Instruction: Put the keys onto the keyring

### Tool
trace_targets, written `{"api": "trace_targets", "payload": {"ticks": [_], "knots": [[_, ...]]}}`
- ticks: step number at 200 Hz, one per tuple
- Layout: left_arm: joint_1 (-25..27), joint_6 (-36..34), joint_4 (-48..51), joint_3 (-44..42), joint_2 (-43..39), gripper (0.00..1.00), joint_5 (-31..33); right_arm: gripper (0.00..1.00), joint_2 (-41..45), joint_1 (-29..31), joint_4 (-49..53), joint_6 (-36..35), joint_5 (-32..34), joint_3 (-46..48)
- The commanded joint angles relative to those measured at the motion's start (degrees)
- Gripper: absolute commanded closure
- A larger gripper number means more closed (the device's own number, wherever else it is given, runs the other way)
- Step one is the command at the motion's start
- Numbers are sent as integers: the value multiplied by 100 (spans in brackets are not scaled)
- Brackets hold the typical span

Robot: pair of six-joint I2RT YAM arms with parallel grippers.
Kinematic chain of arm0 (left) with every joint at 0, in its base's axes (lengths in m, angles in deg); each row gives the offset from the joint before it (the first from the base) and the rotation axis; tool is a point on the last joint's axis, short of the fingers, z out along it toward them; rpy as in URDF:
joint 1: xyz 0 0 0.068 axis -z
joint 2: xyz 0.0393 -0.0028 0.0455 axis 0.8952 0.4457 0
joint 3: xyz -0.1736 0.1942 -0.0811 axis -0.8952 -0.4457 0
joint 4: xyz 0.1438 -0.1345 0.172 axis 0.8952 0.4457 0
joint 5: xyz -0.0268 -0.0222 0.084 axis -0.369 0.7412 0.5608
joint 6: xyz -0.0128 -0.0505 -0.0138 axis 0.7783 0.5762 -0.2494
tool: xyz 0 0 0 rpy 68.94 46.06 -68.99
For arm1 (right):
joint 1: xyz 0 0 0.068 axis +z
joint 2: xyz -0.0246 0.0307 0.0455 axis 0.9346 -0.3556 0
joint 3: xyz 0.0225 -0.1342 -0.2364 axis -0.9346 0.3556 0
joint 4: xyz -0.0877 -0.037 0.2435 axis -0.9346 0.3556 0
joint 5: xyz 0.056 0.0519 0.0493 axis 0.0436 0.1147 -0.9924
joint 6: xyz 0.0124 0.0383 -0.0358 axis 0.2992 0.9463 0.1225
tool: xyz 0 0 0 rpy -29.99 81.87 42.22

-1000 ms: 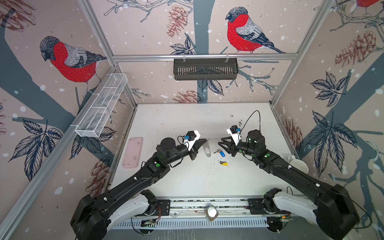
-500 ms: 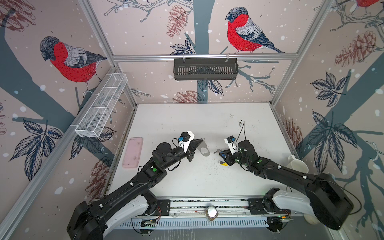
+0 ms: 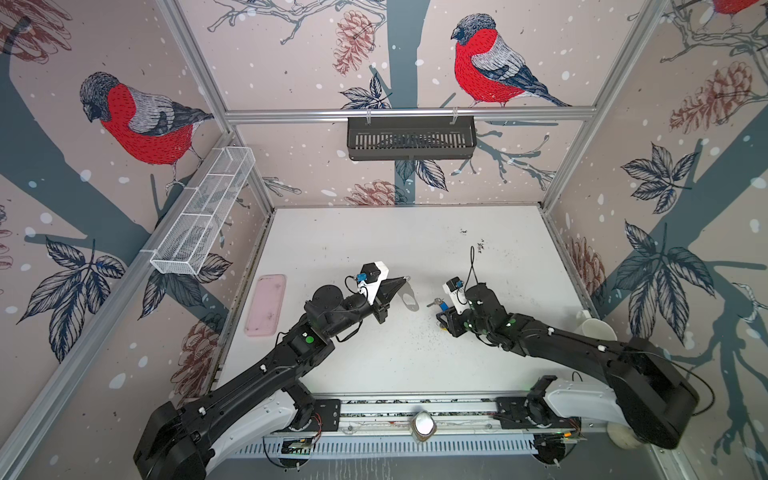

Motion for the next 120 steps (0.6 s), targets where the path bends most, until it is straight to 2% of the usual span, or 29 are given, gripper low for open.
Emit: {"api": "trace_targets", "payload": {"ticks": [1, 120], "knots": [[12, 9, -296, -6, -25, 100, -82, 61, -10, 66, 349, 41, 144, -85], [34, -49, -230, 118, -14, 100, -117, 68, -830, 184, 565, -143, 339, -472]]}}
